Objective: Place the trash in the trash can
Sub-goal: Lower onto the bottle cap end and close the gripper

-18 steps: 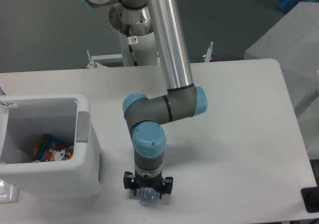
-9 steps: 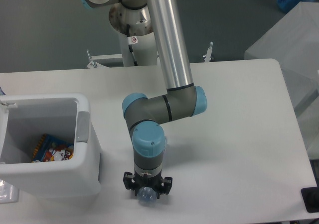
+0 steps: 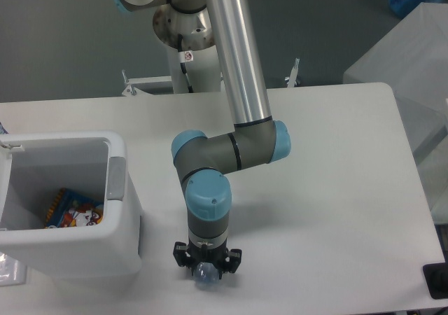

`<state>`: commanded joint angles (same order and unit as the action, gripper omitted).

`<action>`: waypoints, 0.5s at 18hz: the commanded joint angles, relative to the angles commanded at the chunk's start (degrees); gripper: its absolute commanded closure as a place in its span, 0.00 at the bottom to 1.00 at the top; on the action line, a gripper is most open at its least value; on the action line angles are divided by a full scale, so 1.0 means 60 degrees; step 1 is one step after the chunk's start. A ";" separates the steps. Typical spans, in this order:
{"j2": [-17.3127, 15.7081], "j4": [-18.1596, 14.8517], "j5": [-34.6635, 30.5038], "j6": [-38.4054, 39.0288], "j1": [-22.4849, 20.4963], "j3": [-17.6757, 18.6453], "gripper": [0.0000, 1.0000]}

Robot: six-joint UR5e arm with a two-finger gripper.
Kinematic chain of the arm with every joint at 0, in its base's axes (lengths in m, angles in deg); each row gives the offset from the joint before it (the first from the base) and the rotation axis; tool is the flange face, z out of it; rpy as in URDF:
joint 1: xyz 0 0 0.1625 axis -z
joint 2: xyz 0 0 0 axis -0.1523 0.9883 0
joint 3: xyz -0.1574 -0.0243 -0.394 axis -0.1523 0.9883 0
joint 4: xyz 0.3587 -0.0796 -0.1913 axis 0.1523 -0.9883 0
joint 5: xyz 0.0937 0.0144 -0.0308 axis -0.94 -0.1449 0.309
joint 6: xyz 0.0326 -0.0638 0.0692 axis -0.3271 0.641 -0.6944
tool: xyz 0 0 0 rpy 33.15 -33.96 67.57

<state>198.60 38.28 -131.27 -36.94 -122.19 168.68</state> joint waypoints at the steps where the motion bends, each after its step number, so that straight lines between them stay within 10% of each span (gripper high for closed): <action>1: -0.0015 0.0000 0.0000 0.0000 0.0000 -0.0015 0.41; 9: -0.0775 0.0044 0.0117 0.0087 -0.0380 -0.0365 0.41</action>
<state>193.95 38.55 -130.57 -36.41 -124.47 166.49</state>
